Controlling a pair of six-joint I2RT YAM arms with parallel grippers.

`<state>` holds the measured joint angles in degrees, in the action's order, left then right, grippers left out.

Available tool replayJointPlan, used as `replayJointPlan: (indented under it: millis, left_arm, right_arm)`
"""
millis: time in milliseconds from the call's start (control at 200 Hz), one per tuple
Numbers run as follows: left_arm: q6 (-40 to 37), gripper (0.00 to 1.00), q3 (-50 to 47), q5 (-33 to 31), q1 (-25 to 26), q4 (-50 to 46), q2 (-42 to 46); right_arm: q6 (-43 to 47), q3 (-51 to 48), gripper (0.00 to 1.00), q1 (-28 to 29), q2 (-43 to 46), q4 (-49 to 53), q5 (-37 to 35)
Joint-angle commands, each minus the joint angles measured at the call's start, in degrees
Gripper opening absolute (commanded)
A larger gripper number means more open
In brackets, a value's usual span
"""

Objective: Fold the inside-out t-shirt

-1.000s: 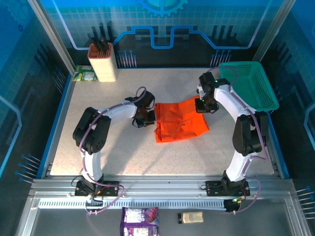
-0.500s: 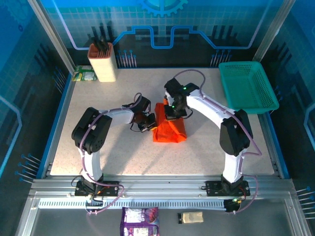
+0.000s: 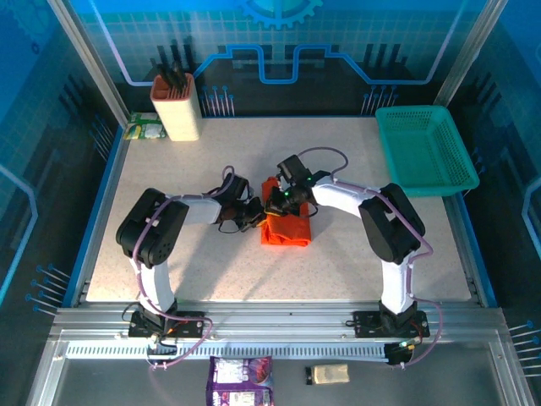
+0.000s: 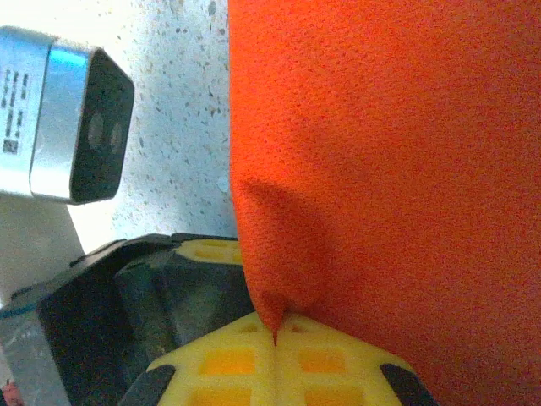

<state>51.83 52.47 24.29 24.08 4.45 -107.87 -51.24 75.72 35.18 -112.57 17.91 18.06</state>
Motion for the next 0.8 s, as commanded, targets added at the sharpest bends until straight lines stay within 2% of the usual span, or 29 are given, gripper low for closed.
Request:
replayJointPlan:
  millis: [0, 340, 485, 585, 685, 795]
  left_arm:
    - [1.0, 0.0, -3.33, -1.51, 1.15, -3.92, -3.23]
    - [0.55, 0.0, -3.82, -3.45, 0.97, -5.85, -1.12]
    - [0.38, 0.0, -4.0, -4.18, 0.89, -6.69, -0.14]
    - [-0.14, 0.01, -3.89, -5.31, 0.51, -8.97, 2.28]
    - [-2.51, 0.07, -2.65, -9.03, -0.47, -15.41, 8.9]
    - [-6.39, 0.09, -0.2, -13.42, -2.03, -24.97, 16.26]
  right_arm:
    - [-4.35, -2.25, 0.0, 0.29, 1.07, -9.2, -2.44]
    - [-6.39, -9.94, 0.0, 1.52, 10.42, -15.29, -10.02]
    - [-6.07, -10.38, 0.0, 1.98, 9.4, -17.29, -11.32]
    - [-5.67, -8.27, 0.0, 1.43, 6.6, -16.59, -8.25]
    - [-5.08, -8.62, 0.24, 0.58, 8.61, -15.35, -7.27]
    - [-1.45, -6.84, 0.36, -2.4, 11.61, -11.75, -4.98]
